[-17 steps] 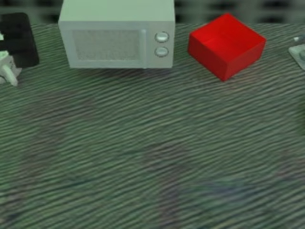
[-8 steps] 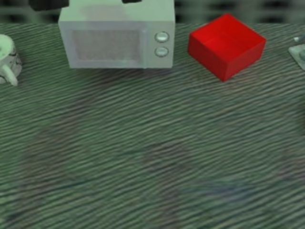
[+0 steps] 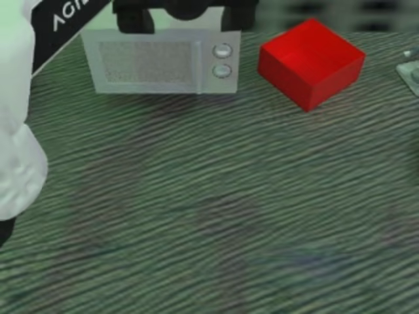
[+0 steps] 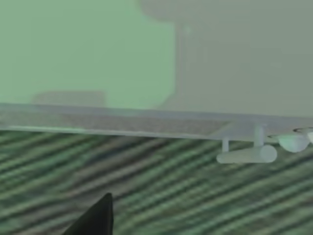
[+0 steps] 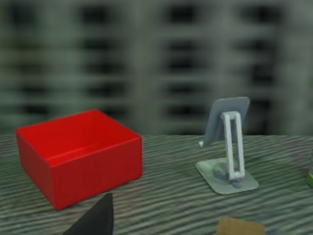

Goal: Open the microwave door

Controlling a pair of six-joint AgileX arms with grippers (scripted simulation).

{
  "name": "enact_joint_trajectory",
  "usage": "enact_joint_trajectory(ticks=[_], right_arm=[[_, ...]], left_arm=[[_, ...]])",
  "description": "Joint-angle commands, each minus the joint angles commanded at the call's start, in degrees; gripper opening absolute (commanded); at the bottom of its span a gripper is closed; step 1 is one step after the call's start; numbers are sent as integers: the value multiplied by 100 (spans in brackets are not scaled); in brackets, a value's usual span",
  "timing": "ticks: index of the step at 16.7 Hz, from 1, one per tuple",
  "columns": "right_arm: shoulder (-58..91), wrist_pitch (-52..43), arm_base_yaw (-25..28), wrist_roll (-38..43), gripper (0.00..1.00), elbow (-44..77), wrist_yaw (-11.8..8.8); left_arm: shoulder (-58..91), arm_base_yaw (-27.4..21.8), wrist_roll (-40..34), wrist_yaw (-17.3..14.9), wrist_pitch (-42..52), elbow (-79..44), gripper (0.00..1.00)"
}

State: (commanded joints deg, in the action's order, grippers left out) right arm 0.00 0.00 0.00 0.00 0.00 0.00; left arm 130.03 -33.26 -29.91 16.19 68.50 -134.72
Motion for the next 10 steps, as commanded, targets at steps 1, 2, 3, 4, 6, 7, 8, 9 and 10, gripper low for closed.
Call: enact_joint_trajectory(ticks=[1, 2, 3, 4, 6, 7, 8, 9, 10], right_arm=[[0, 0, 0, 0, 100, 0, 0], [0, 0, 0, 0, 100, 0, 0], [0, 0, 0, 0, 100, 0, 0], [0, 0, 0, 0, 100, 0, 0], [0, 0, 0, 0, 100, 0, 0], [0, 0, 0, 0, 100, 0, 0], [0, 0, 0, 0, 100, 0, 0], [0, 0, 0, 0, 100, 0, 0], [0, 0, 0, 0, 100, 0, 0]], left_arm=[[40, -12, -11, 4, 22, -43, 100], [40, -12, -11, 4, 22, -43, 100], [40, -12, -11, 4, 22, -43, 100], [40, -12, -11, 4, 22, -43, 100], [50, 19, 4, -7, -9, -18, 100], [97, 32, 29, -16, -90, 17, 100], [177, 60, 60, -30, -228, 68, 100], [280, 98, 94, -49, -415, 131, 100], [393, 140, 133, -68, -633, 202, 100]])
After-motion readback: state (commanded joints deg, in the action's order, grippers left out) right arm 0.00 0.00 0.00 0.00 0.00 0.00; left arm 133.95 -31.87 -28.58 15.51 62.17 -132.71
